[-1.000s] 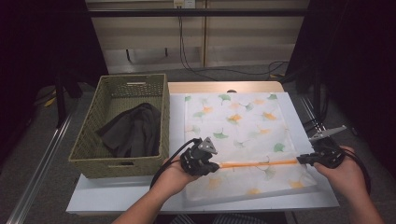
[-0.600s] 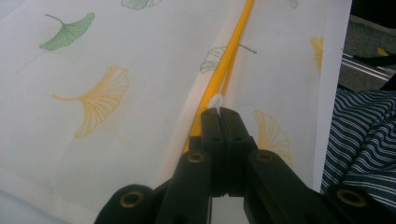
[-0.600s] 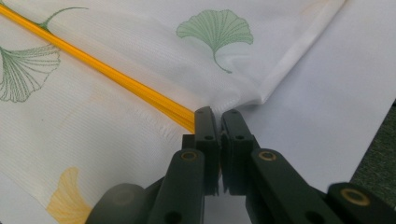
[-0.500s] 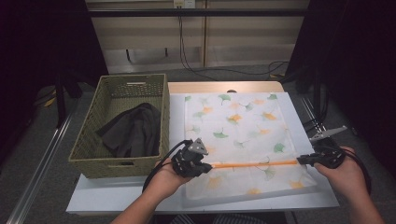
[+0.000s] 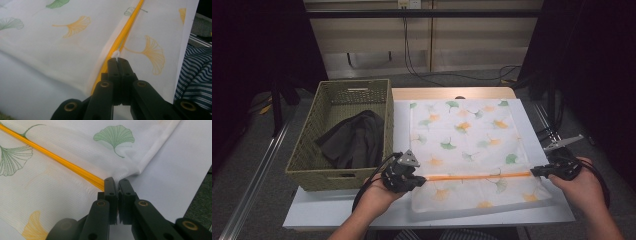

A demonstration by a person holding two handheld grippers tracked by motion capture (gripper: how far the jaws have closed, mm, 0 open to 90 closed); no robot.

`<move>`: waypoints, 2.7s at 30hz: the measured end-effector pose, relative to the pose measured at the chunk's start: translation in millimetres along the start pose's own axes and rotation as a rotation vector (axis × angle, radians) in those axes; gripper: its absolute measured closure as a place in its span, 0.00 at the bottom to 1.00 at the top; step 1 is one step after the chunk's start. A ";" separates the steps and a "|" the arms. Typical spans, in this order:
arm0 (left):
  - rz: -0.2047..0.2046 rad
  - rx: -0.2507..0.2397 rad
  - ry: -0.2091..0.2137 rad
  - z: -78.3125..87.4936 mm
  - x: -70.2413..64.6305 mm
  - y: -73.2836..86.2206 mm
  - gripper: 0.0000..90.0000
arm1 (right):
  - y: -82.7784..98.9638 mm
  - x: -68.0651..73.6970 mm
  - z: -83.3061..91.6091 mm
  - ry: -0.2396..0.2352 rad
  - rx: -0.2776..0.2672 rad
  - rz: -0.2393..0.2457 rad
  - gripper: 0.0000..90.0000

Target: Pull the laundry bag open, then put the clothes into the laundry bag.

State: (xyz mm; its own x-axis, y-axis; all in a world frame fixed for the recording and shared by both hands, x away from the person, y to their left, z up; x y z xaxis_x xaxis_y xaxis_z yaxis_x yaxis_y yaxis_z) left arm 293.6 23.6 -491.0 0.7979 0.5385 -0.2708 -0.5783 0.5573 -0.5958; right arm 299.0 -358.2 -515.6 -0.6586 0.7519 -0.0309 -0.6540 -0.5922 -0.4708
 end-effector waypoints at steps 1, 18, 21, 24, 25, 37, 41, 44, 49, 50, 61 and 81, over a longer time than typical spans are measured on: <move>0.014 -0.006 -0.004 1.0 0.8 1.7 1.00 | 0.2 -0.2 -0.2 -0.001 0.001 0.005 0.97; 0.072 -0.007 -0.057 9.7 22.3 27.0 1.00 | -1.6 1.1 -3.6 -0.009 0.007 0.017 0.97; 0.070 0.010 -0.065 7.5 24.1 30.7 1.00 | -1.3 1.4 -3.4 -0.013 0.007 0.008 0.97; 0.073 0.013 -0.070 5.8 26.5 30.8 1.00 | 1.5 -1.3 -3.4 0.000 0.017 -0.004 0.97; 0.074 0.014 -0.072 5.4 26.3 31.0 1.00 | 3.1 -3.8 -3.6 0.007 0.017 0.003 0.97; 0.064 0.007 -0.102 -0.5 24.5 29.3 1.00 | 11.7 3.7 -6.5 -0.045 0.081 0.004 0.96; 0.019 0.023 -0.094 3.5 24.4 28.7 0.99 | 12.6 6.0 -3.7 -0.060 0.092 -0.010 0.94; 0.047 -0.015 -0.100 4.3 21.8 25.9 0.95 | 14.7 3.7 -2.1 -0.043 0.101 -0.005 0.86; 0.044 -0.056 -0.084 13.9 16.8 21.4 0.88 | 16.4 -2.9 2.6 0.023 0.119 -0.004 0.79; 0.043 -0.054 -0.074 16.1 16.8 20.9 0.87 | 14.3 -3.8 5.2 0.035 0.102 -0.012 0.78; 0.051 -0.147 -0.048 20.9 11.8 9.2 0.72 | -30.5 22.2 26.0 0.028 -0.105 0.107 0.77; 0.048 -0.203 -0.028 22.5 1.4 -0.9 0.60 | -78.4 64.3 8.8 -0.068 -0.154 0.289 0.64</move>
State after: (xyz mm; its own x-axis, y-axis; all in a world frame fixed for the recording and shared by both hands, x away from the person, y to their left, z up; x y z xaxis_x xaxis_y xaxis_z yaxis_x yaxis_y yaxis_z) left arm 291.4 38.2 -473.9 0.7637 0.5802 -0.2831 -0.5669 0.3930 -0.7240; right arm 304.7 -266.0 -473.0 -0.8356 0.5347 -0.1261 -0.3757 -0.7238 -0.5788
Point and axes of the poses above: each handheld gripper's, and its own axes: z roughly backward along the jaws, y roughly out of its underside, x roughly to its left, the point moved 10 cm from there along -z, roughly forward along the jaws, and after that the axes turned 13 degrees about z, right-handed, at the moved point
